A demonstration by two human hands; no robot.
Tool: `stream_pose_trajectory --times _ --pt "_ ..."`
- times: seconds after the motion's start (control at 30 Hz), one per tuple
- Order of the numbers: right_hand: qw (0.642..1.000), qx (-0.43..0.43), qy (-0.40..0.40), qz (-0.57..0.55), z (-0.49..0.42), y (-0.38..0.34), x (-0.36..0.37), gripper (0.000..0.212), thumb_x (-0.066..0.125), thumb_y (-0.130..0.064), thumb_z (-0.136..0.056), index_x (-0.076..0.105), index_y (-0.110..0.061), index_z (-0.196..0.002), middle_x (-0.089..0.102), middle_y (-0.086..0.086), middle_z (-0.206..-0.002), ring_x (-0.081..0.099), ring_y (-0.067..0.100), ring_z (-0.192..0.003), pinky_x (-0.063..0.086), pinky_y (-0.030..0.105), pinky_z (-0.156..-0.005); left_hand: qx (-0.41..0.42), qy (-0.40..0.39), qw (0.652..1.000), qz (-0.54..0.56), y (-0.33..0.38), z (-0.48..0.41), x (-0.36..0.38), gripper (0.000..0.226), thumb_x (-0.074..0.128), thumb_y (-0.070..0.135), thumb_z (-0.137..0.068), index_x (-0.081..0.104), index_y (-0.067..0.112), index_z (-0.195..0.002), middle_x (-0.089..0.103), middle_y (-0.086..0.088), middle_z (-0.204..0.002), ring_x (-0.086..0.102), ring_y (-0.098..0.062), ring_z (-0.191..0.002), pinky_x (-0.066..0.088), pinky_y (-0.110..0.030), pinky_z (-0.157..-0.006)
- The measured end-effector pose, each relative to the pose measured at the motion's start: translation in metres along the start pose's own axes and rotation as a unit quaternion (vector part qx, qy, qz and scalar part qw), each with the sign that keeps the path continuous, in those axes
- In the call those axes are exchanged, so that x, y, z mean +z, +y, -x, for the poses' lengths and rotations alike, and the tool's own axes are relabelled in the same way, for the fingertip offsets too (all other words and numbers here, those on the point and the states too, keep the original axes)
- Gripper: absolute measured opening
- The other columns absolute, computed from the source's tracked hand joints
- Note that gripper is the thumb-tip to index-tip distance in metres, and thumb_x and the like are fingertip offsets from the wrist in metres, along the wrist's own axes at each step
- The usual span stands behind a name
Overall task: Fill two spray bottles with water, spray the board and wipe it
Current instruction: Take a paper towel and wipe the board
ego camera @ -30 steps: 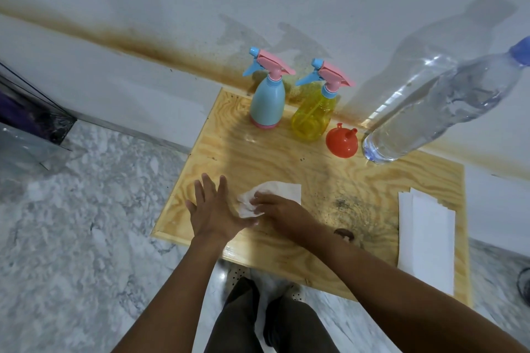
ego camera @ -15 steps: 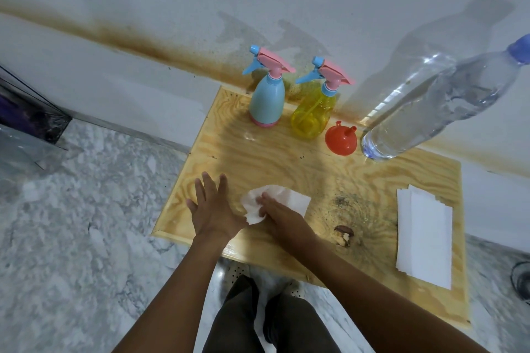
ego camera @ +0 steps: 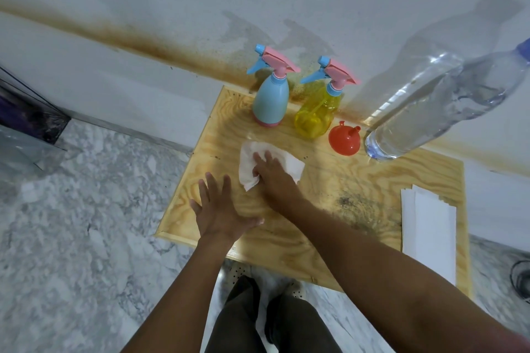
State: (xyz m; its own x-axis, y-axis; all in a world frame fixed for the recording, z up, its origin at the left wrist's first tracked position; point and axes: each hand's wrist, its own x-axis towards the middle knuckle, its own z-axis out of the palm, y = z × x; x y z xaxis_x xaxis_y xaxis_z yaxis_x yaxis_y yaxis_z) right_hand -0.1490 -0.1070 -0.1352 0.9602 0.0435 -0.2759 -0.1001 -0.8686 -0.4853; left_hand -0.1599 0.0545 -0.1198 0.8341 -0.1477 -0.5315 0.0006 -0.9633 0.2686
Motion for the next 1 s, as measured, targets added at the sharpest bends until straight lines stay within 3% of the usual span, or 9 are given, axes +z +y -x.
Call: stream_pose_trajectory --times 0.17,0.3,0.4,0.53,0.63,0.77,0.87,0.93,1.0 --pt "0.984 -0.163 -0.066 0.019 0.041 0.018 0.011 0.016 0.066 -0.009 -0.091 0.060 0.001 -0.102 0.041 0.017 -0.154 0.029 0.034 -0.147 0.032 0.046 -0.115 0.006 0.005 1.000 -0.015 0.000 -0.001 0.001 0.130 0.070 0.075 -0.066 -0.007 0.027 -0.158 -0.024 -0.010 -0.164 -0.022 -0.030 -0.151 0.002 -0.056 -0.123" --pt "0.989 -0.138 0.032 0.031 0.067 0.022 0.002 0.020 0.048 -0.011 -0.093 0.064 -0.002 -0.100 0.060 0.016 -0.139 0.058 0.033 -0.126 0.053 0.048 -0.092 0.007 0.001 1.000 -0.015 -0.001 -0.002 0.002 0.134 0.067 0.082 -0.062 -0.008 0.026 -0.157 -0.023 -0.011 -0.164 -0.022 -0.031 -0.151 0.002 -0.057 -0.121" --pt "0.997 0.009 0.076 0.010 0.066 0.024 -0.001 0.036 0.032 -0.014 -0.093 0.061 -0.002 -0.110 0.048 0.013 -0.151 0.037 0.029 -0.145 0.030 0.058 -0.114 0.002 -0.001 1.000 -0.012 -0.001 -0.002 0.002 0.140 0.070 0.083 -0.056 -0.008 0.026 -0.158 -0.024 -0.010 -0.164 -0.023 -0.031 -0.151 0.001 -0.057 -0.122" --pt "0.997 0.064 0.031 -0.028 0.068 0.009 0.004 0.030 0.039 -0.004 -0.101 0.053 -0.002 -0.127 0.027 0.009 -0.163 0.011 0.026 -0.154 0.022 0.041 -0.119 0.003 0.003 1.000 -0.009 -0.001 -0.003 0.004 0.141 0.071 0.082 -0.056 -0.008 0.025 -0.158 -0.024 -0.011 -0.163 -0.023 -0.031 -0.151 0.001 -0.058 -0.121" --pt "0.999 0.033 0.000 -0.031 0.080 -0.007 0.007 0.042 0.049 -0.013 -0.103 0.042 -0.001 -0.143 0.024 0.009 -0.164 0.010 0.023 -0.154 0.023 0.035 -0.117 0.006 0.007 1.000 -0.016 -0.001 -0.003 0.005 0.134 0.071 0.078 -0.062 -0.007 0.025 -0.157 -0.022 -0.011 -0.164 -0.021 -0.031 -0.151 0.002 -0.058 -0.120" --pt "0.997 0.035 -0.031 -0.067 0.094 -0.013 0.014 0.038 0.039 -0.007 -0.104 0.045 -0.007 -0.141 0.037 0.005 -0.158 0.023 0.017 -0.151 0.029 0.027 -0.110 0.004 0.011 1.000 -0.010 0.000 -0.003 0.004 0.113 0.073 0.048 -0.077 -0.001 0.024 -0.158 -0.021 -0.012 -0.164 -0.019 -0.031 -0.152 0.004 -0.059 -0.121" --pt "0.986 0.073 -0.039 -0.145 0.100 -0.012 0.005 0.025 0.043 -0.012 -0.101 0.055 -0.014 -0.122 0.062 0.006 -0.122 0.057 0.022 -0.110 0.043 0.030 -0.088 0.012 0.014 1.000 -0.003 0.001 -0.001 0.003 0.116 0.072 0.060 -0.075 0.000 0.024 -0.158 -0.020 -0.013 -0.164 -0.018 -0.032 -0.152 0.004 -0.060 -0.120" --pt "0.976 0.082 0.014 -0.203 0.106 -0.011 -0.006 0.016 0.043 -0.010 -0.100 0.057 -0.011 -0.109 0.063 0.006 -0.094 0.052 0.011 -0.076 0.038 0.027 -0.068 0.006 -0.003 1.000 0.008 0.002 -0.001 0.001 0.124 0.073 0.070 -0.068 0.001 0.024 -0.158 -0.019 -0.014 -0.164 -0.017 -0.033 -0.152 0.003 -0.059 -0.119" --pt "0.957 0.105 0.075 -0.258 0.113 -0.008 -0.017 0.015 0.042 -0.011 -0.101 0.056 -0.015 -0.103 0.059 -0.003 -0.082 0.047 0.001 -0.064 0.034 0.022 -0.060 0.009 -0.011 1.000 0.008 0.007 0.001 -0.002 0.121 0.075 0.070 -0.064 0.013 0.024 -0.156 -0.008 -0.017 -0.165 -0.007 -0.034 -0.153 0.008 -0.057 -0.119"
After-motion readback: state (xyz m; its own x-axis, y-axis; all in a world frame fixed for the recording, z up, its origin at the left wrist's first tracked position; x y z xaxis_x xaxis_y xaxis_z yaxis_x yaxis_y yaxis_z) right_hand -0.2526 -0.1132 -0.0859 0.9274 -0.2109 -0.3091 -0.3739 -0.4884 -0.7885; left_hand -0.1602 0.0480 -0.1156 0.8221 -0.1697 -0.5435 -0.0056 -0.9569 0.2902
